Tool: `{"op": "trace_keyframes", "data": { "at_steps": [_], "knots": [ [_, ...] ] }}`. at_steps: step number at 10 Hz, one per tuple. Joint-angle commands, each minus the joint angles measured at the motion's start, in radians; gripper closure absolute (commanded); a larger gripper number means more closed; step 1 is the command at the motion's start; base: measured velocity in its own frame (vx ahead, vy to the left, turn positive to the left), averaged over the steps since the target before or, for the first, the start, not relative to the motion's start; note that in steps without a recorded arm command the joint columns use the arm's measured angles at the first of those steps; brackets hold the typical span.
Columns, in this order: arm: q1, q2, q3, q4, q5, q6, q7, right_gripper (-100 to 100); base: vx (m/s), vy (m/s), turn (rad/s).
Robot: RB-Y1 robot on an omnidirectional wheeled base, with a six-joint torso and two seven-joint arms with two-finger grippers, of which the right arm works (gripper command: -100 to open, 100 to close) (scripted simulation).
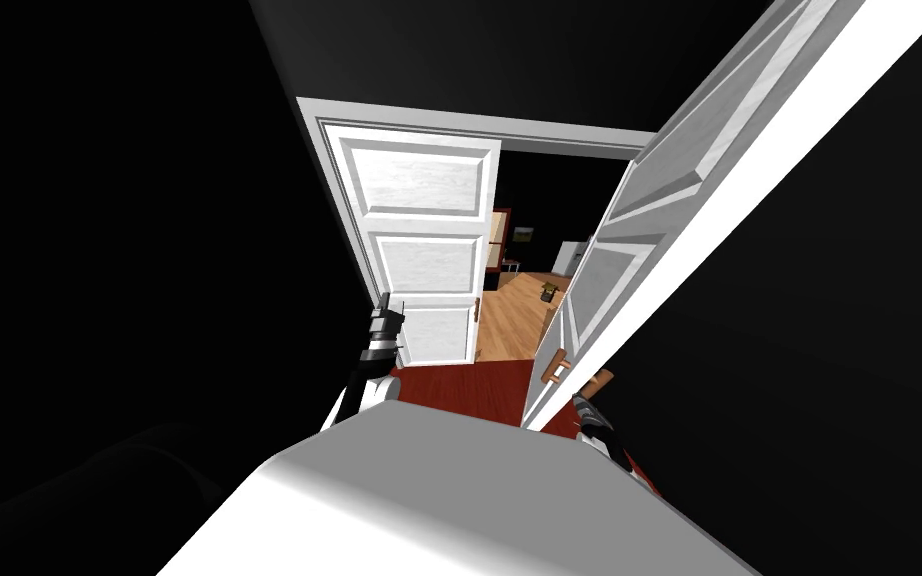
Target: Pull the door open
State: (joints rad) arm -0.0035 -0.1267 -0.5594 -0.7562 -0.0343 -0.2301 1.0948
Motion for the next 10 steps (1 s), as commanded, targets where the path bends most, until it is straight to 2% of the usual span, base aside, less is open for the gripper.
{"op": "trace_keyframes", "data": {
  "at_steps": [1, 2, 9, 10],
  "knots": [
    [0.005, 0.001, -0.001, 0.019, -0.009, 0.039, -0.003, 100, -0.026, -0.03, 0.011],
    [-0.001, 0.002, -0.006, 0.025, -0.029, 0.061, -0.005, 100, -0.035, -0.059, 0.0],
    [-0.001, 0.002, -0.006, 0.025, -0.029, 0.063, -0.005, 100, -0.005, -0.008, -0.004],
    [-0.007, 0.002, -0.012, 0.031, -0.051, 0.086, -0.008, 100, -0.021, -0.027, 0.012]
  ]
}}
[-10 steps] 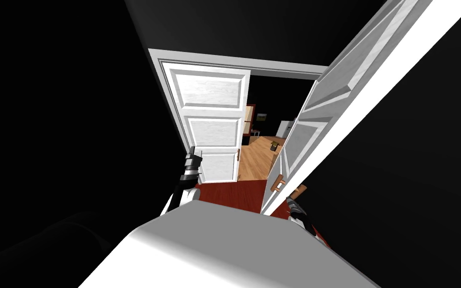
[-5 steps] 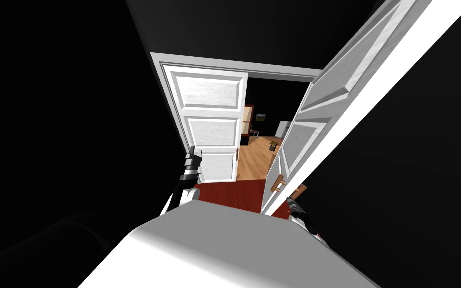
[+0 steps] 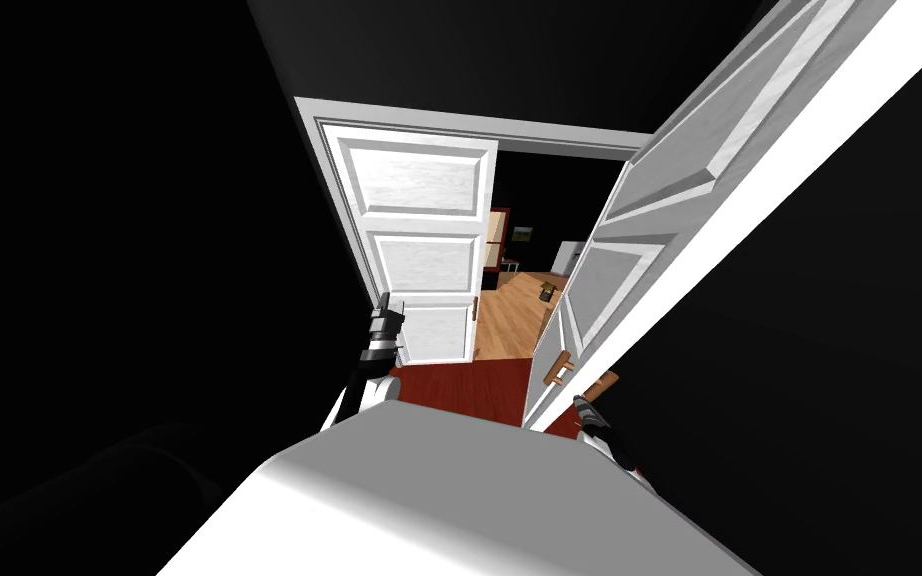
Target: Pull the door open
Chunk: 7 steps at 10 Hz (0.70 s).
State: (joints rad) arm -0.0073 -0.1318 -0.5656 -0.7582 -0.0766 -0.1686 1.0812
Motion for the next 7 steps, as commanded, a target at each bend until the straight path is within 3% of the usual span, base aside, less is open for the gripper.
{"op": "trace_keyframes", "data": {
  "at_steps": [1, 2, 7],
  "knots": [
    [-0.003, 0.007, -0.006, 0.033, -0.008, 0.03, 0.005, 100, -0.026, -0.036, 0.027],
    [0.002, -0.007, 0.031, 0.01, 0.004, -0.012, -0.002, -100, -0.091, -0.087, -0.001],
    [0.004, -0.037, 0.126, 0.008, 0.039, -0.105, -0.005, -100, -0.09, -0.134, 0.021]
  ]
}}
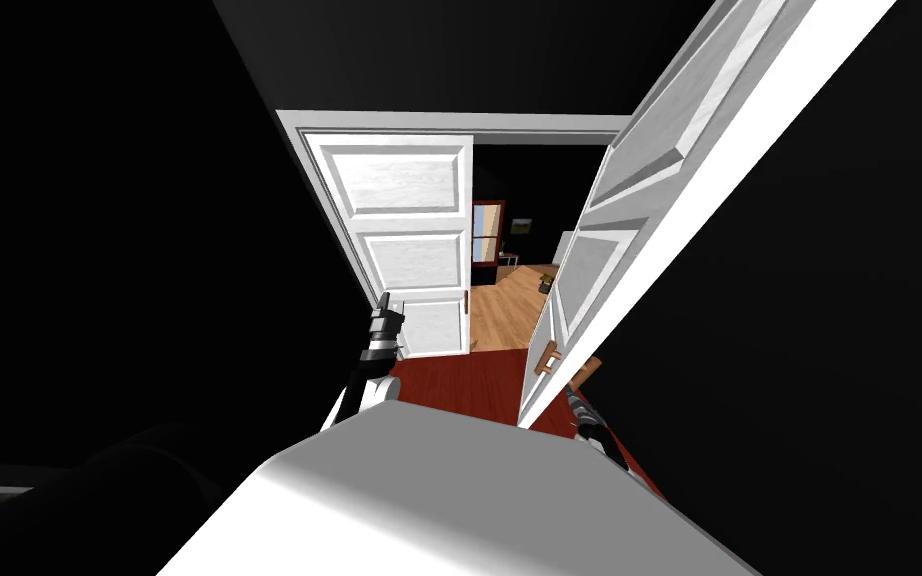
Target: Pull the door open
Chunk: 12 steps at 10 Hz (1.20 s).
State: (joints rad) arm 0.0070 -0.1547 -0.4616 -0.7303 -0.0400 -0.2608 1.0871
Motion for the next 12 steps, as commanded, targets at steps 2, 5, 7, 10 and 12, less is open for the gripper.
{"op": "trace_keyframes", "data": {
  "at_steps": [2, 5, 7, 10, 12],
  "knots": [
    [-0.009, -0.023, 0.05, -0.02, 0.012, -0.04, -0.011, -100, -0.061, -0.097, 0.061],
    [-0.009, -0.033, 0.08, -0.021, 0.023, -0.07, -0.012, -100, -0.029, -0.057, 0.009],
    [-0.008, -0.043, 0.113, -0.021, 0.035, -0.102, -0.013, -100, -0.05, -0.105, 0.044],
    [-0.008, -0.043, 0.113, -0.021, 0.035, -0.102, -0.013, -100, -0.012, -0.02, -0.002],
    [-0.008, -0.043, 0.113, -0.021, 0.035, -0.102, -0.013, -100, -0.008, 0.018, -0.005]
  ]
}}
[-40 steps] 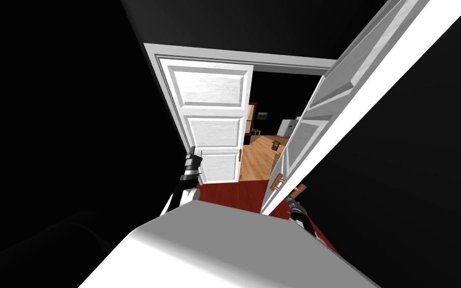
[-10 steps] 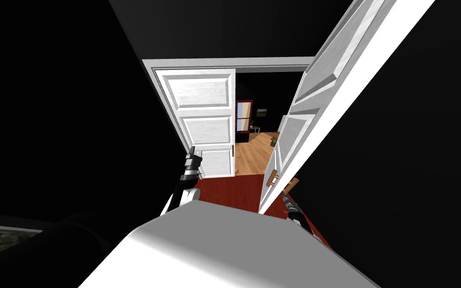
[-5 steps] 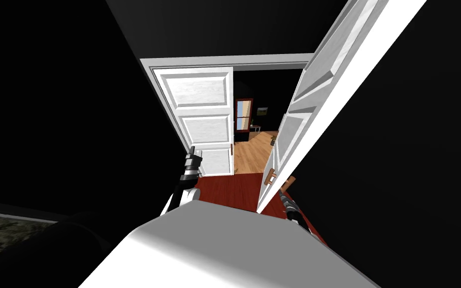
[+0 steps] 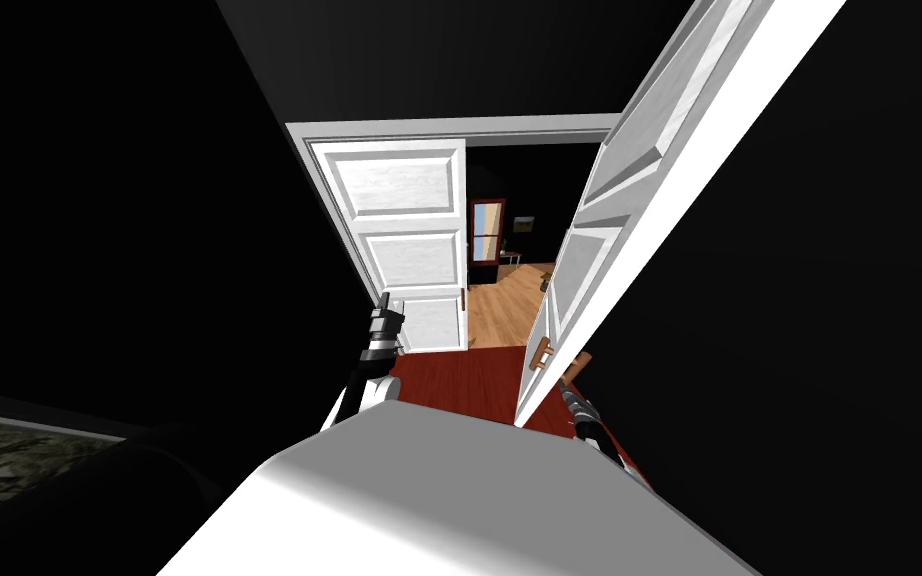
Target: Pull the door open
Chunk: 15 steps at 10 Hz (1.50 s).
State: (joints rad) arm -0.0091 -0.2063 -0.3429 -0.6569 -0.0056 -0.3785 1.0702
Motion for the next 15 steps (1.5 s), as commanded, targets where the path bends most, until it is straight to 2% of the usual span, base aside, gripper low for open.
{"op": "trace_keyframes", "data": {
  "at_steps": [1, 2, 3, 4, 7, 8, 9, 10, 12, 13, 14, 15],
  "knots": [
    [0.008, 0.008, -0.006, -0.05, 0.0, 0.016, 0.004, -100, 0.016, -0.005, 0.018],
    [0.008, 0.008, -0.006, -0.059, 0.0, 0.016, 0.004, -100, 0.024, -0.013, -0.002],
    [0.008, 0.008, -0.006, -0.095, 0.0, 0.016, 0.004, -100, 0.003, -0.013, -0.019],
    [0.041, 0.018, 0.014, -0.074, 0.029, -0.001, 0.0, -100, -0.047, -0.056, -0.041],
    [0.043, 0.011, 0.035, -0.077, 0.061, -0.041, -0.008, -100, -0.059, -0.082, 0.007],
    [0.043, 0.011, 0.035, -0.077, 0.061, -0.041, -0.008, -100, -0.024, -0.057, -0.012],
    [0.043, 0.009, 0.042, -0.078, 0.07, -0.052, -0.011, -100, -0.02, -0.035, -0.009],
    [0.044, 0.005, 0.056, -0.08, 0.091, -0.079, -0.016, -100, -0.025, -0.073, -0.003],
    [0.045, 0.0, 0.071, -0.082, 0.115, -0.108, -0.023, -100, -0.036, -0.088, 0.004],
    [0.045, 0.0, 0.071, -0.082, 0.115, -0.108, -0.023, -100, -0.029, -0.058, 0.009],
    [0.047, -0.005, 0.088, -0.084, 0.141, -0.14, -0.029, -100, -0.048, -0.082, -0.004],
    [0.047, -0.005, 0.088, -0.084, 0.141, -0.14, -0.029, -100, -0.036, -0.072, 0.004]
  ]
}}
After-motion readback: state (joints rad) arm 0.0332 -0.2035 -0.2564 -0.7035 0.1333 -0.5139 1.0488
